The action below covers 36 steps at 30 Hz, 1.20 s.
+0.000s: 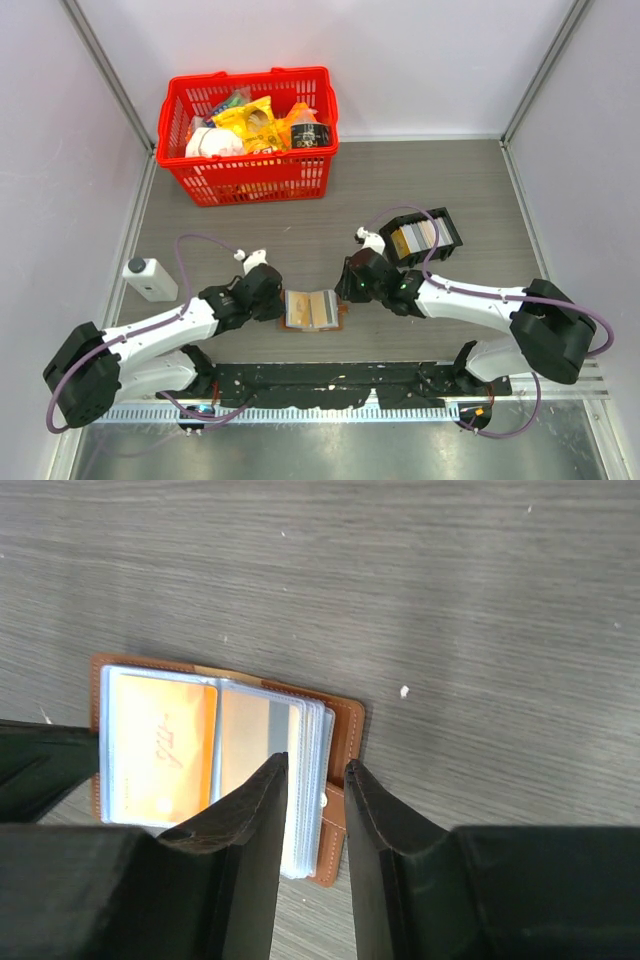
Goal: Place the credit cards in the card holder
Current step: Insert the credit card into the card holder, then close the card holder at the center of the board.
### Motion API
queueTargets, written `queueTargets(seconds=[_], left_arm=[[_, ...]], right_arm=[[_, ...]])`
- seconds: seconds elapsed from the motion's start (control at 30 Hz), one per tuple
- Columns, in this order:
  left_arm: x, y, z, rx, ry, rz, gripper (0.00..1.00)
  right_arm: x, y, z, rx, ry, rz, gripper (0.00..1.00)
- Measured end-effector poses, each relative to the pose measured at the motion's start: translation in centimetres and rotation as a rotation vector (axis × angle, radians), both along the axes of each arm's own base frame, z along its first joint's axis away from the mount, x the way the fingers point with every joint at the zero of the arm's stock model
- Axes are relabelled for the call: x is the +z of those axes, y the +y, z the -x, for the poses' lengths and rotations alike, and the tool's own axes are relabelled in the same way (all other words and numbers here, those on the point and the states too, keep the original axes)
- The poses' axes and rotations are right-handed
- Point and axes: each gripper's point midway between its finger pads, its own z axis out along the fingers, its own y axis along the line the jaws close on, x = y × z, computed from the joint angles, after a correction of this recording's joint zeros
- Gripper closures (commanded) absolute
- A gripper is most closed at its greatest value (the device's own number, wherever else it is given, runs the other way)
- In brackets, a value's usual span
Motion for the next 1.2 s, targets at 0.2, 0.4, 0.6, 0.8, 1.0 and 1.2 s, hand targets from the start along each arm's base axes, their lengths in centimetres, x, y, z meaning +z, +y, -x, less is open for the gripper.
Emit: queueTargets(seconds=[0.2,0.4,0.6,0.8,1.0,1.2], left_arm=[[1.3,-0.4,-0.2,-0.027,-0.011,0.004,1.00],[2.7,-1.1,-0.4,-0.059,-0.028,0.022,1.00],[2.8,-1.7,-0.4,-0.089,-0.013,0.021,1.00],[2.7,-1.9,-0.6,-0.092,-0.004,0.006,1.00],[3.4,-2.3,-1.1,-0.110,-0.011,-0.012,1.00],[4.3,-2.7,-1.7,-0.129,-0.025,-0.028,1.00]], right_arm=[[-1.2,-0.5,0.5,-0.025,0.049,0.006,0.64],[-3.0,-0.8,1.3,-0.022,0.110,0.025,0.63],[-3.9,-0.6,2.3,0.017,0.147,0.033,0.60],[-4.5,-0.4,2.8,0.069,0.155,0.067,0.61],[-4.6,-0.1,2.9,0.110,0.157,0.086,0.81],[-4.9,0.1,3.7,0.136,0.178,0.079,0.89]])
